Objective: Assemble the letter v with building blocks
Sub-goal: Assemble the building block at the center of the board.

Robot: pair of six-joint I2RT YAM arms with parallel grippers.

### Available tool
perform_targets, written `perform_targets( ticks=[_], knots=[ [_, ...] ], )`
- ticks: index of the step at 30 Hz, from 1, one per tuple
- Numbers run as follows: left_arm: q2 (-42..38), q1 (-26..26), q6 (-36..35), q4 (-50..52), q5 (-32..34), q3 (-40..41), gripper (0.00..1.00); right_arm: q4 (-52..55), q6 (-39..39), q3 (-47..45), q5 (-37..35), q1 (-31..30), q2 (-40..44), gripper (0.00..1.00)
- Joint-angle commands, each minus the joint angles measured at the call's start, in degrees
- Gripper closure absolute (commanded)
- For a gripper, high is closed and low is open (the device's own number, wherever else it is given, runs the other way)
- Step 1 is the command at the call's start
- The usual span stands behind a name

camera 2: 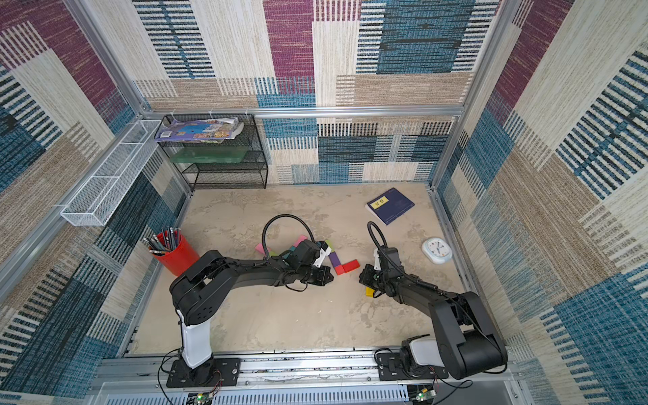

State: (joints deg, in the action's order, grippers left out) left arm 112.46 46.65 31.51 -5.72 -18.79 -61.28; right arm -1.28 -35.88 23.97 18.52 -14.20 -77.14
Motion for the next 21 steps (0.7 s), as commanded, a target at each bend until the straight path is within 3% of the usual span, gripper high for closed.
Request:
perform_targets(
  ticks=[1,12,21],
  knots=[
    [0.56,-0.05,-1.01,5.58,2.97,-0.07,1.00,-5.64,-2.53,-0.88,0.97,-0.82,-0.35,0.90],
    [1.07,-0.06,-0.69,5.67,2.84,-0.41,1.00,-14.86,-8.37,-4.10,-0.69,-3.06,-3.85,0.91],
    [1.47,-0.01,-0.96,6.05,2.79,-0.60,1.00,-15.70,-9.47,-2.87,-2.11,-4.09,-7.13,0.92]
  ],
)
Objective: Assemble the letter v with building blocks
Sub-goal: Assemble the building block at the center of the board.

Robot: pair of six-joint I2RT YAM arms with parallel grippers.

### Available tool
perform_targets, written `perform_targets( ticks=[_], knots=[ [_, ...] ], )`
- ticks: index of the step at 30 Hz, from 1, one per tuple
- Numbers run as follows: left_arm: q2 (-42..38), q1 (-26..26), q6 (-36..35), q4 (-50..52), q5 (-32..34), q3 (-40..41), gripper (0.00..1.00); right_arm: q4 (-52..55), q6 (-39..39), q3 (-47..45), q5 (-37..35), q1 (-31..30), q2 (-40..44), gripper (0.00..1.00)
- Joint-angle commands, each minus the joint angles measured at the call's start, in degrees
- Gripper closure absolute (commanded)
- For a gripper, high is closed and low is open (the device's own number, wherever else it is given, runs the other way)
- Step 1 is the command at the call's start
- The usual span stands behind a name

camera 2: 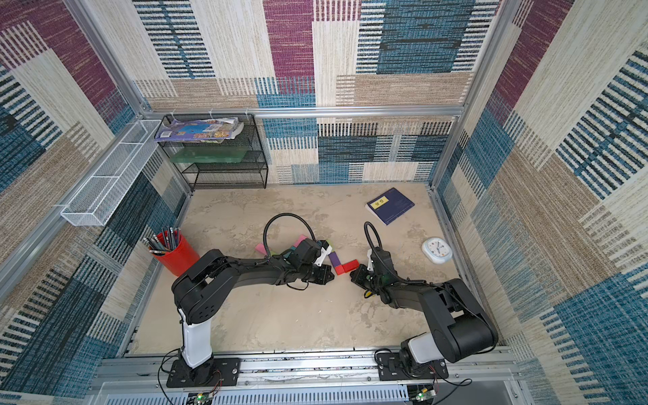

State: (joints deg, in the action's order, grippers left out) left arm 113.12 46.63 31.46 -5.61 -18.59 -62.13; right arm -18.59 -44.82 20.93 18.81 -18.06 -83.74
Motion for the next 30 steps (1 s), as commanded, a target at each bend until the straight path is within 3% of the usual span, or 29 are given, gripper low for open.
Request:
perform_targets(
  ticks=[1,15,23,30],
  knots=[
    [0.79,-0.03,-0.91,5.89,2.64,0.25,1.00,1.76,-0.61,0.21,-2.61,-0.30,-0.58,0.92],
    [1.16,-0.02,-1.10,6.22,2.48,-0.01,1.00,1.58,-0.51,1.10,-2.81,-0.71,-2.06,0.92],
    [1.14,-0.01,-1.14,6.36,2.51,0.17,1.00,7.08,0.56,0.91,-5.06,-0.58,3.20,0.92],
    [1.58,0.03,-1.17,6.21,2.11,-0.22,1.00,9.80,3.11,1.23,-4.29,3.58,4.69,0.91]
  ],
)
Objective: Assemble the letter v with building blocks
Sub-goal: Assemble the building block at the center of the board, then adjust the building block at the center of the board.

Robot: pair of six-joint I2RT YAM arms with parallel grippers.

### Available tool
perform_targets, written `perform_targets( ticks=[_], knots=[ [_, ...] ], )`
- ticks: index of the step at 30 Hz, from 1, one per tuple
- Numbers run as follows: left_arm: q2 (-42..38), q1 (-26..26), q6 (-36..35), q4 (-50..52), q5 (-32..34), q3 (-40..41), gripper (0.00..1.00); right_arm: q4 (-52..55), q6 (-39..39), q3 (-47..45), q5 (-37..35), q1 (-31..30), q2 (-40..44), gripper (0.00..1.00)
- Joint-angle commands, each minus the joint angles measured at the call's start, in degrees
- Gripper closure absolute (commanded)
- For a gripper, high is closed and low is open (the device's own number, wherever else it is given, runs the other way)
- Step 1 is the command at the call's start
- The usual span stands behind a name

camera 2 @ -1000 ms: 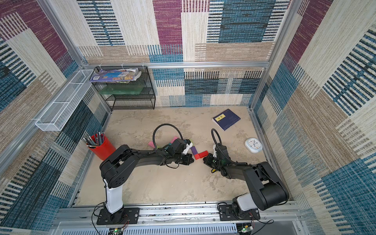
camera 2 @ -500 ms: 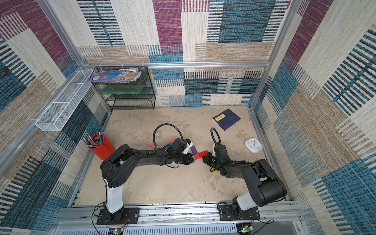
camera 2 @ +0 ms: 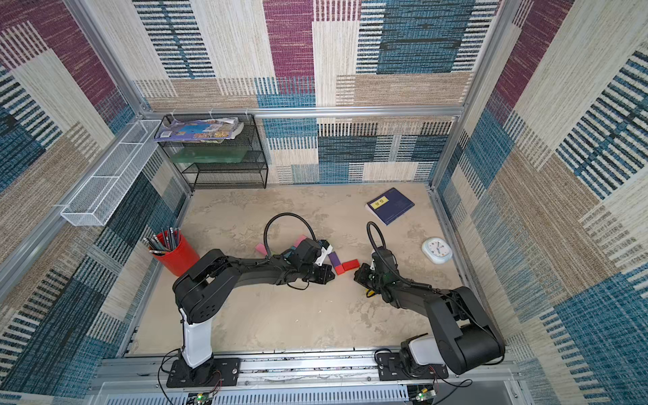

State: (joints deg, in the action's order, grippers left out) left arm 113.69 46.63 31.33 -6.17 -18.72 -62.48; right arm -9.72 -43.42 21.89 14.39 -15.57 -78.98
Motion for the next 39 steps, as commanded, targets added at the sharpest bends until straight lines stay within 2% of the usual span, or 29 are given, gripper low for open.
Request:
perform_targets(
  ticks=[1,14,25,27,33,36,39],
  knots=[
    [0.96,0.00,-1.09,6.80,2.28,0.16,1.00,0.75,1.95,0.49,0.46,1.41,-0.26,0.91],
    [0.57,-0.04,-1.03,6.87,2.81,0.70,1.00,-2.38,2.51,3.34,2.75,2.30,-5.66,0.92],
    [0.88,-0.06,-1.36,7.31,2.93,0.37,1.00,-0.52,2.87,3.60,1.74,1.60,-4.42,0.91],
    [0.62,-0.10,-1.44,7.32,3.22,0.59,1.00,2.12,4.46,4.22,-0.43,-0.03,-2.04,0.86],
    [0.39,-0.09,-1.36,6.92,3.39,0.76,1.00,15.34,11.53,12.35,-8.41,-3.06,0.07,0.58],
    [0.27,-0.12,-1.16,6.53,3.26,1.13,1.00,16.78,12.92,13.98,-10.84,-2.51,-0.48,0.58],
    [0.14,-0.10,-1.03,6.18,3.01,1.65,1.00,17.10,14.51,15.88,-11.05,-0.96,-2.86,0.67]
  ],
)
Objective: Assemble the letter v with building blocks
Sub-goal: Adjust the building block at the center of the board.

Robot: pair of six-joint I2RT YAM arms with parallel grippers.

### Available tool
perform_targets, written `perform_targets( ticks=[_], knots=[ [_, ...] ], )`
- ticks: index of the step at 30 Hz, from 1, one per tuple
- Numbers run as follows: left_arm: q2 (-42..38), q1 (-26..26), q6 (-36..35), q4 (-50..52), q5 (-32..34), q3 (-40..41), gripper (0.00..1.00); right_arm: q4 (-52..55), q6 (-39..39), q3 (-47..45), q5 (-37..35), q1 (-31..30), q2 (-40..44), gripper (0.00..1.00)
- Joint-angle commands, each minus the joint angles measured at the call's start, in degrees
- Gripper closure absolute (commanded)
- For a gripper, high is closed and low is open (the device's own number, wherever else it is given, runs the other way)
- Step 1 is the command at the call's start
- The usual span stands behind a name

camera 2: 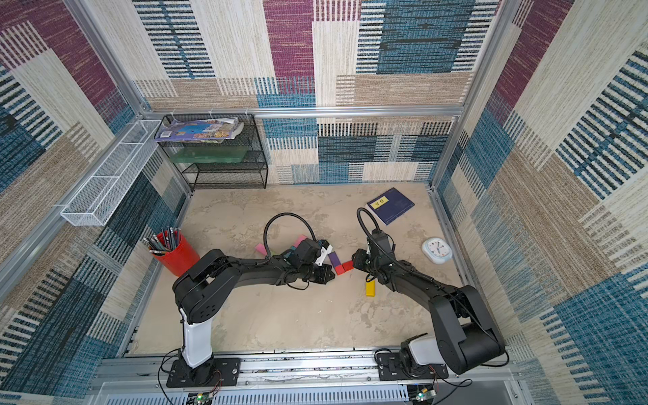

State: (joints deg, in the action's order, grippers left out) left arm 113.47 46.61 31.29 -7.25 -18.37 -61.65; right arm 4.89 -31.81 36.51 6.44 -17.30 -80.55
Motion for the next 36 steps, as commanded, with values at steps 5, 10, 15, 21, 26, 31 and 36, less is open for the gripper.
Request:
perform_targets(
  ticks=[5,10,15,21,26,31,36],
  knots=[
    [0.27,-0.03,-1.02,7.25,2.55,0.74,1.00,2.21,4.97,4.55,-2.52,2.71,-7.51,0.85],
    [0.35,-0.04,-0.98,7.31,2.46,0.31,1.00,-0.40,5.70,6.13,0.55,3.48,-13.04,0.93],
    [0.68,-0.07,-1.30,7.95,2.47,-0.47,1.00,-2.31,6.43,7.84,3.33,3.53,-17.18,0.94],
    [1.05,-0.05,-1.28,8.48,2.37,-1.18,1.00,-2.04,5.47,7.32,3.80,2.94,-16.94,0.94],
    [1.22,-0.11,-1.47,8.56,2.37,-1.18,1.00,-0.67,4.18,6.64,1.55,2.89,-15.53,0.94],
    [1.31,-0.10,-1.49,8.58,2.37,-1.44,1.00,0.06,2.67,5.99,0.48,2.93,-14.45,0.94],
    [1.23,-0.13,-1.46,8.49,2.42,-1.20,1.00,-0.31,1.65,4.23,1.43,2.64,-13.01,0.94]
  ],
)
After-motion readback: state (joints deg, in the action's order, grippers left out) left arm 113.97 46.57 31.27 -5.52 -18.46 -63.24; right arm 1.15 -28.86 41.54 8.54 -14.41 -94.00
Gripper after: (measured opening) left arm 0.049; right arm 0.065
